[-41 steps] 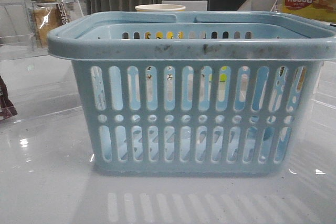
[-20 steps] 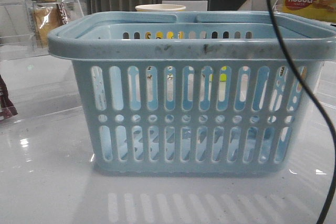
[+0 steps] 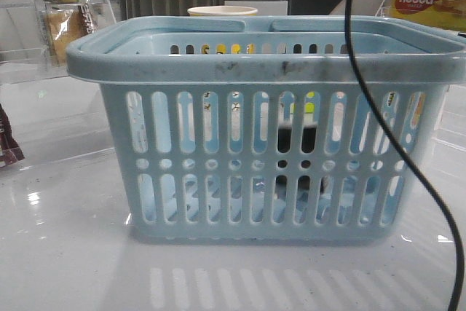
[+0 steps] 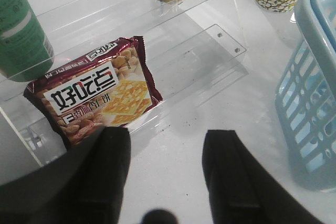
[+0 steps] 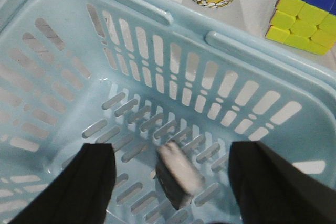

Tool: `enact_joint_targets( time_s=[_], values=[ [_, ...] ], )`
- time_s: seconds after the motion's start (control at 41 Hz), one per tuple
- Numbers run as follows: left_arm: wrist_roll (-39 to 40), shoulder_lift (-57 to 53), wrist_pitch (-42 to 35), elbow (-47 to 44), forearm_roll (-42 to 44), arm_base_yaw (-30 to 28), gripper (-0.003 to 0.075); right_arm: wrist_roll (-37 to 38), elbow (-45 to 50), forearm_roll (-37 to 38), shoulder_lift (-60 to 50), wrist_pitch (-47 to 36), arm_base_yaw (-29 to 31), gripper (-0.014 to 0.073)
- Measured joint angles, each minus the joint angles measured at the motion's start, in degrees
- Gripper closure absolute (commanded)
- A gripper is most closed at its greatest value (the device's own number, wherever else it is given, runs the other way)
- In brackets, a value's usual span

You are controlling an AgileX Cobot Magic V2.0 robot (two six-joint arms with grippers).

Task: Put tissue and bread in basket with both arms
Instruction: 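Carry the tissue pack over the basket and open the right gripper, then reach the left gripper to the bagged bread on the upper shelf and grasp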

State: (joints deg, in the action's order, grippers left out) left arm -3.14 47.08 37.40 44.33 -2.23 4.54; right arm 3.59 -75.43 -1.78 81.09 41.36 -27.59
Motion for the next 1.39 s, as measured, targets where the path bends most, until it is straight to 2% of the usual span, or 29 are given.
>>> enact_joint_targets(
  time_s=[0.171, 0.39, 0.561, 1.098, 1.39],
  values=[
    [0.00, 0.00, -1.05, 0.00, 0.00, 0.00, 0.0323, 0.00, 4.77, 0.12, -9.30, 1.12, 0.00, 0.0020],
    [0.00, 3.51, -3.93, 0.66, -0.48, 0.00, 0.0135, 0.00, 13.89, 0.26, -21.21, 2.43, 0.00, 0.0020],
    [0.00, 12.19, -5.82, 5.30, -2.46, 0.00, 0.0137, 0.00, 16.73, 0.26, -25.22, 3.66, 0.00, 0.0020],
    [0.00, 45.37, -15.55, 28.78, -3.28, 0.00, 0.0138, 0.00, 16.79, 0.26, -25.33, 4.08, 0.00, 0.0020],
    [0.00, 57.51, -24.75, 34.01, -3.50, 0.00, 0.0138, 0.00, 16.79, 0.26, -25.33, 4.08, 0.00, 0.0020]
  ],
)
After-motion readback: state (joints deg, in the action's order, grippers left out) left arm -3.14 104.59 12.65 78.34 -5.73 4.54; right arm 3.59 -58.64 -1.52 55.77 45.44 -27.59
